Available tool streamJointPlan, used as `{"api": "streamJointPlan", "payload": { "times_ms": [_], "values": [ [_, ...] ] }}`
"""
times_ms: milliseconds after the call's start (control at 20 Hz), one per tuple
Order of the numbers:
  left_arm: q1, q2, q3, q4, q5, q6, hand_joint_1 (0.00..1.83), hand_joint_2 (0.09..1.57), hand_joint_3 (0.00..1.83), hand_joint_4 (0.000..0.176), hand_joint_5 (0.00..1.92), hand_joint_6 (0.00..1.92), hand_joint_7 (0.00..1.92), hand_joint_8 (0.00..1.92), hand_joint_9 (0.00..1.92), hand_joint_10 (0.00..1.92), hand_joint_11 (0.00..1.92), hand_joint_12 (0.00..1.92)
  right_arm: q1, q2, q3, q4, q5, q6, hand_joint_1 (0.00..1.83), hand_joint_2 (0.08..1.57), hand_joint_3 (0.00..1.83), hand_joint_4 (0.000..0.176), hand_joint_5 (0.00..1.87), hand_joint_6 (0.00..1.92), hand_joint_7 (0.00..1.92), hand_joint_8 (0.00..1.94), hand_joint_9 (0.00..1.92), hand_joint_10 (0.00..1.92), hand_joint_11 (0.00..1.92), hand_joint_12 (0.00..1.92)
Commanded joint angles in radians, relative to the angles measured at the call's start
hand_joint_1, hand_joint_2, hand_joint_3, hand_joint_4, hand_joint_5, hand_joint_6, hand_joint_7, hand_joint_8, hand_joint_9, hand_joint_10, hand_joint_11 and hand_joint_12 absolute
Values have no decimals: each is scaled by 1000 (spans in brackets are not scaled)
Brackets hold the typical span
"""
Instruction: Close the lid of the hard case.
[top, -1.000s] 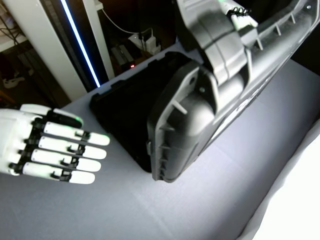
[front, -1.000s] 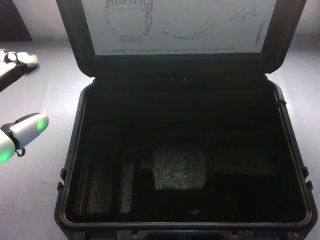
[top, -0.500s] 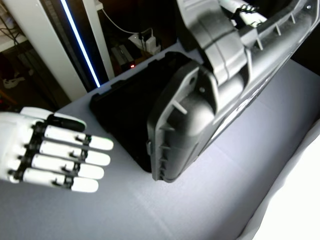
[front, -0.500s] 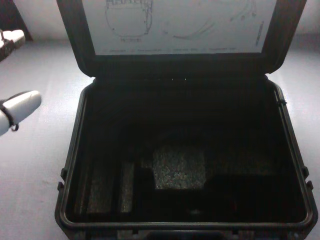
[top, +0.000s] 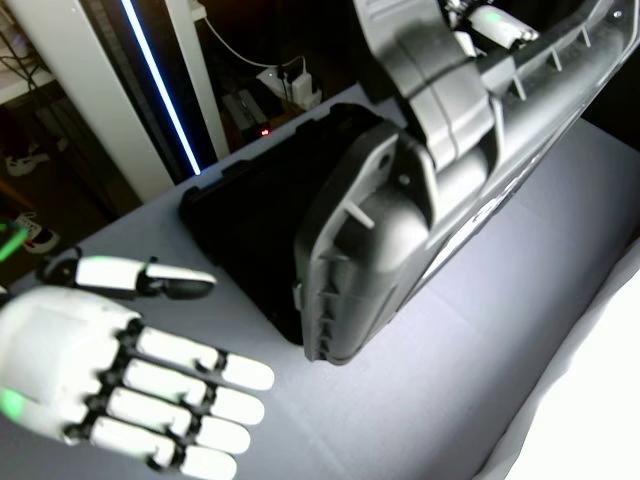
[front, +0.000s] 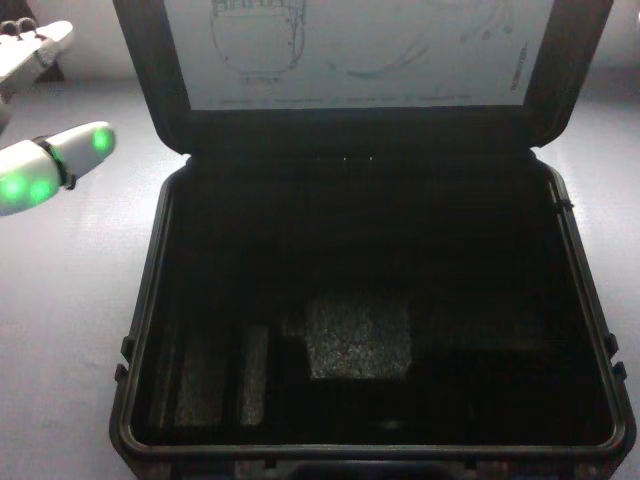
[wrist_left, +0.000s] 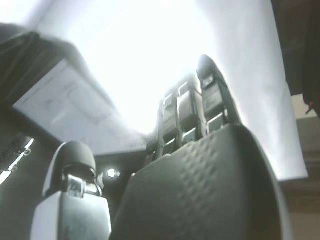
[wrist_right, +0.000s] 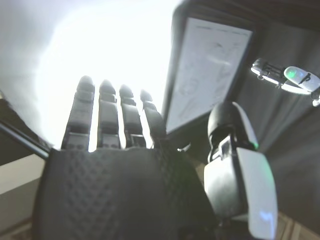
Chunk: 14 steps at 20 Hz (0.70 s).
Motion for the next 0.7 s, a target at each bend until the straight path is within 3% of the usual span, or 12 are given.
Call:
{"api": "streamJointPlan", "payload": {
  "times_ms": [0, 100, 150, 200, 250, 400, 550, 650],
  "values": [
    [-24, -2, 16, 13, -81, -3, 251, 1193, 0, 0, 121, 0, 144, 0, 121, 0, 0, 255, 23, 3, 14, 14, 96, 2, 0, 1314, 16, 0, 0, 0, 0, 0, 0, 0, 0, 0],
    [-63, -15, 40, 35, -41, -3, 231, 1189, 0, 6, 128, 1, 146, 0, 116, 1, 0, 224, 74, -10, 35, -13, 63, 2, 0, 1299, 7, 0, 0, 0, 0, 0, 0, 0, 0, 0],
    [-82, -23, 53, 45, -20, -3, 205, 1177, 0, 40, 125, 0, 146, 0, 97, 1, 0, 184, 105, -22, 51, -35, 35, 2, 0, 1295, 4, 0, 0, 0, 0, 0, 0, 0, 0, 0],
    [-98, -30, 65, 53, -3, -3, 205, 1177, 0, 40, 125, 0, 146, 0, 97, 1, 0, 184, 139, -34, 67, -61, 5, 2, 0, 1295, 4, 0, 0, 0, 0, 0, 0, 0, 0, 0],
    [-117, -37, 77, 63, 16, -3, 194, 1186, 1, 0, 144, 0, 165, 0, 134, 0, 0, 323, 174, -45, 82, -92, -30, 2, 0, 1273, 0, 0, 0, 0, 0, 0, 0, 0, 0, 0],
    [-169, -53, 102, 100, 63, -3, 183, 1182, 2, 0, 143, 0, 185, 2, 160, 3, 0, 377, 241, -68, 104, -166, -97, 1, 31, 1308, 7, 0, 0, 0, 0, 0, 0, 0, 0, 0],
    [-189, -48, 96, 167, 87, -3, 202, 1173, 0, 0, 145, 1, 177, 0, 150, 0, 0, 334, 244, -69, 96, -192, -99, 1, 11, 1343, 12, 0, 0, 0, 0, 0, 0, 0, 0, 0],
    [-188, -30, 73, 203, 85, -3, 253, 1158, 0, 9, 156, 1, 200, 2, 169, 2, 0, 415, 244, -63, 83, -214, -95, 2, 18, 1318, 0, 0, 0, 0, 0, 0, 0, 0, 23, 10]
  ]
}}
